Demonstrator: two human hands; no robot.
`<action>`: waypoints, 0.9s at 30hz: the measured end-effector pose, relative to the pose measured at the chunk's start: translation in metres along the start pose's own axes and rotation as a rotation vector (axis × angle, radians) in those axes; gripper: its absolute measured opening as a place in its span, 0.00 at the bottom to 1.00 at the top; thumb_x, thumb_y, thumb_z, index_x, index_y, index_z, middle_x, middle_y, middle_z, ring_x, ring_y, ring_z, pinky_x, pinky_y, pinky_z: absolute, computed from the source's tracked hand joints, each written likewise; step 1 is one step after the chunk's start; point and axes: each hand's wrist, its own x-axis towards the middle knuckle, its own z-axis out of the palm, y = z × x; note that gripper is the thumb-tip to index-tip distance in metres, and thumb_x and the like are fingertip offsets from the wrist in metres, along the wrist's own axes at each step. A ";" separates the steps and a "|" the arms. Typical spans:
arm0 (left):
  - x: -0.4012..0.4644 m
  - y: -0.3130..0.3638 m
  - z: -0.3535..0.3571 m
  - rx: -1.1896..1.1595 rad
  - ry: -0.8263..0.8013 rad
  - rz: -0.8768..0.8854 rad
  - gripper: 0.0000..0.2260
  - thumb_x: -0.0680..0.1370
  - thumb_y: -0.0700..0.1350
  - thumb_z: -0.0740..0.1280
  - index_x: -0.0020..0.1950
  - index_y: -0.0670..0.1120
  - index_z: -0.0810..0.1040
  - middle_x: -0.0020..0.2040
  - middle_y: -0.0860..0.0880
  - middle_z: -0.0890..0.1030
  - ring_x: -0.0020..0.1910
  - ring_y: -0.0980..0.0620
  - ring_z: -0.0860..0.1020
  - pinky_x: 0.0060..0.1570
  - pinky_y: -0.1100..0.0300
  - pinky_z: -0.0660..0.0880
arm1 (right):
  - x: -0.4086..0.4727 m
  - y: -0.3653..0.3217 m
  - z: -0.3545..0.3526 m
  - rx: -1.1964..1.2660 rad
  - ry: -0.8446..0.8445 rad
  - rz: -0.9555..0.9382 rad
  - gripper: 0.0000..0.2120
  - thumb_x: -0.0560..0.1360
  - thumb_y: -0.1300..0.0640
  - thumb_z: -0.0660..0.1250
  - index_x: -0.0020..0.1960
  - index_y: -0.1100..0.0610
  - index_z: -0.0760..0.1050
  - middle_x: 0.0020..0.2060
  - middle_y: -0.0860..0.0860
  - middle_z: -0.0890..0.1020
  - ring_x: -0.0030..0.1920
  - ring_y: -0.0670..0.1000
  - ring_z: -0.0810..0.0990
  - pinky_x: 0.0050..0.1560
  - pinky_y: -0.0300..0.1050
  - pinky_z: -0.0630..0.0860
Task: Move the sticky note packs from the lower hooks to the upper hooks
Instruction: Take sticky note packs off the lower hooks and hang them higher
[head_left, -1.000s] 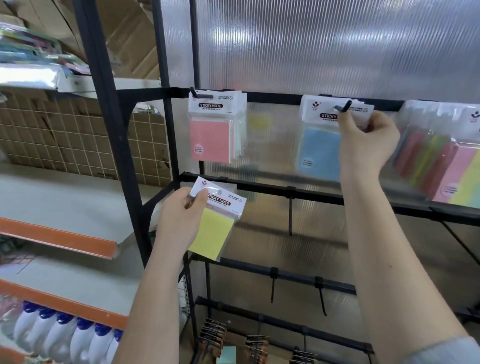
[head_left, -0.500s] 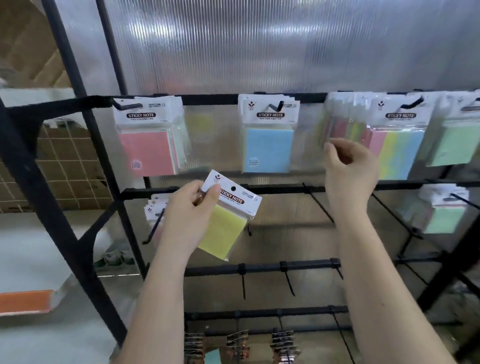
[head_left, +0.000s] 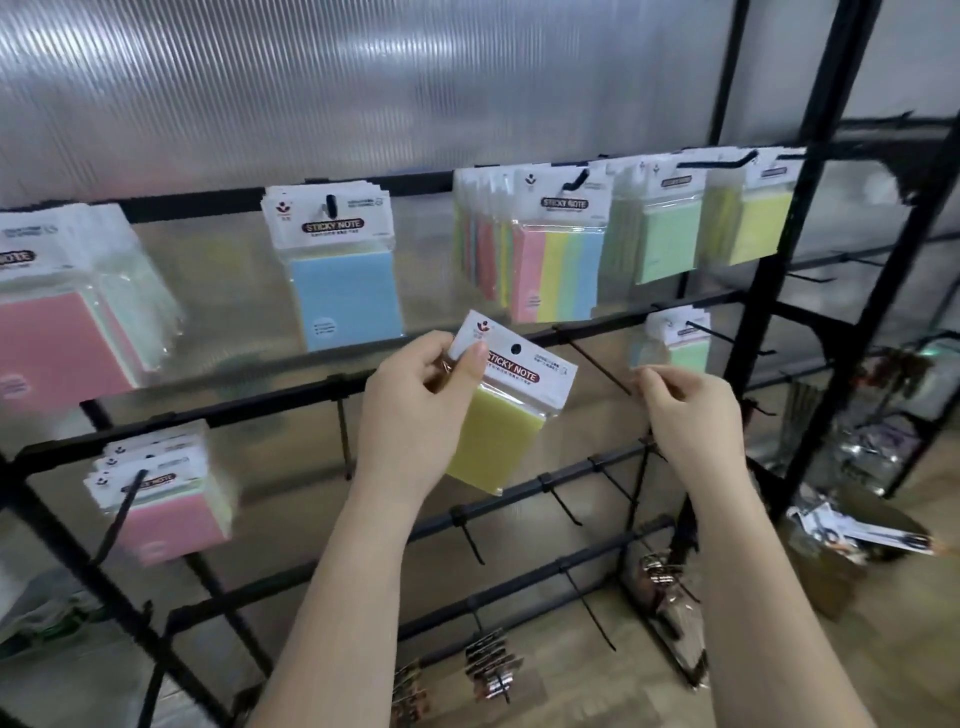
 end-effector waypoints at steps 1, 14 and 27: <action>0.001 0.004 0.011 -0.011 -0.002 0.011 0.08 0.78 0.50 0.65 0.40 0.53 0.78 0.35 0.61 0.82 0.34 0.64 0.77 0.31 0.72 0.67 | 0.006 0.009 -0.006 -0.016 -0.002 0.014 0.12 0.79 0.57 0.61 0.57 0.58 0.81 0.52 0.52 0.83 0.54 0.50 0.78 0.46 0.36 0.67; 0.039 0.064 0.204 -0.103 0.182 0.109 0.06 0.77 0.49 0.68 0.40 0.57 0.77 0.37 0.53 0.83 0.37 0.52 0.78 0.35 0.61 0.70 | 0.149 0.129 -0.105 -0.315 -0.286 -0.004 0.11 0.78 0.57 0.61 0.54 0.59 0.80 0.47 0.56 0.81 0.52 0.56 0.77 0.46 0.41 0.67; 0.125 0.121 0.344 -0.211 0.257 0.153 0.07 0.75 0.46 0.71 0.38 0.46 0.77 0.33 0.49 0.79 0.31 0.55 0.71 0.32 0.63 0.68 | 0.218 0.173 -0.141 -0.246 -0.434 0.019 0.15 0.79 0.54 0.62 0.63 0.57 0.77 0.56 0.52 0.81 0.50 0.49 0.78 0.48 0.38 0.69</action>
